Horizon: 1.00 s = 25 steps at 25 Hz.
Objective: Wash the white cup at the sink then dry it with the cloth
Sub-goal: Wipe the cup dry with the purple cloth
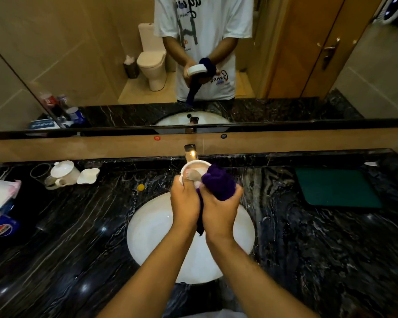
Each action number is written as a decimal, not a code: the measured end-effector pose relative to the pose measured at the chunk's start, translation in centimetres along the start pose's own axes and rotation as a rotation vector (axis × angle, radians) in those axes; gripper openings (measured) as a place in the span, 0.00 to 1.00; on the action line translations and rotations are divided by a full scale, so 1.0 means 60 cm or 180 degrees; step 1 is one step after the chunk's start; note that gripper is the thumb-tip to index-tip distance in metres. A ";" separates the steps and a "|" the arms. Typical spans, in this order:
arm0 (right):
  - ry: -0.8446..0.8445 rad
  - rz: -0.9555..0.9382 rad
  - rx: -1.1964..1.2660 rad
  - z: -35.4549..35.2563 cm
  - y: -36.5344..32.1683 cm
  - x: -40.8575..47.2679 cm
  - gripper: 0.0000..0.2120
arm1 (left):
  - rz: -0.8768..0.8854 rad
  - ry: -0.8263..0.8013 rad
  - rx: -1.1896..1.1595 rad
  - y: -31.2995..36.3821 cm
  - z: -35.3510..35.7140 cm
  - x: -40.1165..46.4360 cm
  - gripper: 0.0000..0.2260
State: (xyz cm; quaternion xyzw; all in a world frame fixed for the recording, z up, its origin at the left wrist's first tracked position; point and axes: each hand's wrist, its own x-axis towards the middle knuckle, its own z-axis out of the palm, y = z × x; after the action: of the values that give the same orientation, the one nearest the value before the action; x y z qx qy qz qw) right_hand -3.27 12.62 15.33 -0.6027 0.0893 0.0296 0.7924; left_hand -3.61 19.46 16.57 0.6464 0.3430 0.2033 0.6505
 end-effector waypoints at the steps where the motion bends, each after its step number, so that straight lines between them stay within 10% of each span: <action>1: 0.0079 0.0026 -0.0015 -0.004 -0.001 -0.003 0.27 | -0.0107 -0.0218 -0.0037 -0.002 0.001 -0.004 0.15; 7: -0.1453 0.0354 -0.1152 -0.077 -0.068 0.074 0.25 | 0.0096 -0.1331 0.1271 0.013 -0.068 0.030 0.17; 14: 0.0012 0.0216 -0.0128 -0.025 -0.004 0.020 0.27 | -0.0824 -0.0070 -0.0468 -0.005 0.018 -0.031 0.16; 20: -0.1421 0.0584 -0.1172 -0.088 -0.051 0.070 0.28 | 0.0025 -0.1247 0.1181 -0.012 -0.050 0.021 0.16; 25: -0.0016 0.0562 -0.0381 -0.027 0.021 -0.014 0.28 | -0.1023 -0.0069 -0.0413 -0.045 0.006 -0.011 0.10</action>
State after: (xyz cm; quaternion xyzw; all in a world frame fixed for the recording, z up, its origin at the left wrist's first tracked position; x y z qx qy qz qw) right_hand -4.46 11.44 13.88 -0.6387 0.1381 0.1061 0.7495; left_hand -4.28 18.53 14.02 0.5420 0.4211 0.1114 0.7187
